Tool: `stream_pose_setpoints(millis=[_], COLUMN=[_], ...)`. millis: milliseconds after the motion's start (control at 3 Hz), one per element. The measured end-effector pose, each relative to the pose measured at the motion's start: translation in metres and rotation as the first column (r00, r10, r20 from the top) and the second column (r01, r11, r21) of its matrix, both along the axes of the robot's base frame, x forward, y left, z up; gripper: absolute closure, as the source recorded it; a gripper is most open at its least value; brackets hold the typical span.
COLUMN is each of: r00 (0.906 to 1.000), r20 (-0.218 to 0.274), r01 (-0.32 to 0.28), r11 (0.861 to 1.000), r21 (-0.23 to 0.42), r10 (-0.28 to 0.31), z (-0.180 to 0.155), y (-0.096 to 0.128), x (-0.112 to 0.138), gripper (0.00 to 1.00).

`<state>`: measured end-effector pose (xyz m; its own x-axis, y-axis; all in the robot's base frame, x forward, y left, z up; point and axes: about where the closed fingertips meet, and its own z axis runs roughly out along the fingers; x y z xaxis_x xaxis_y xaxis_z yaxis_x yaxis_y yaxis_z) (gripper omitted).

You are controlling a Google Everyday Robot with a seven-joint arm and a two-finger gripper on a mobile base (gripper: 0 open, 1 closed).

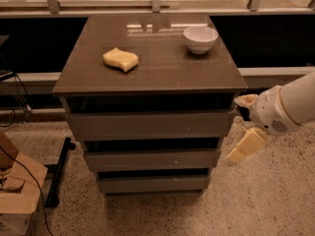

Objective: Open middle drawer

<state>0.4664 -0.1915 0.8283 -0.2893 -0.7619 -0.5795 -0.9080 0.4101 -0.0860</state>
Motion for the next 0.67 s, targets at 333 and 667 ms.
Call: stream_pose_setpoints(millis=[333,667], r00=[1.0,0.9999], r20=[-0.002,-0.007], r01=[0.002,0.009], r11=[1.0,0.999], r21=[-0.009,-0.037], r10=[-0.002,-0.009], z=[-0.0026,-0.0104], y=[0.0014,0.0058], x=[-0.0002,-0.0013], gripper=[0.0,0.0])
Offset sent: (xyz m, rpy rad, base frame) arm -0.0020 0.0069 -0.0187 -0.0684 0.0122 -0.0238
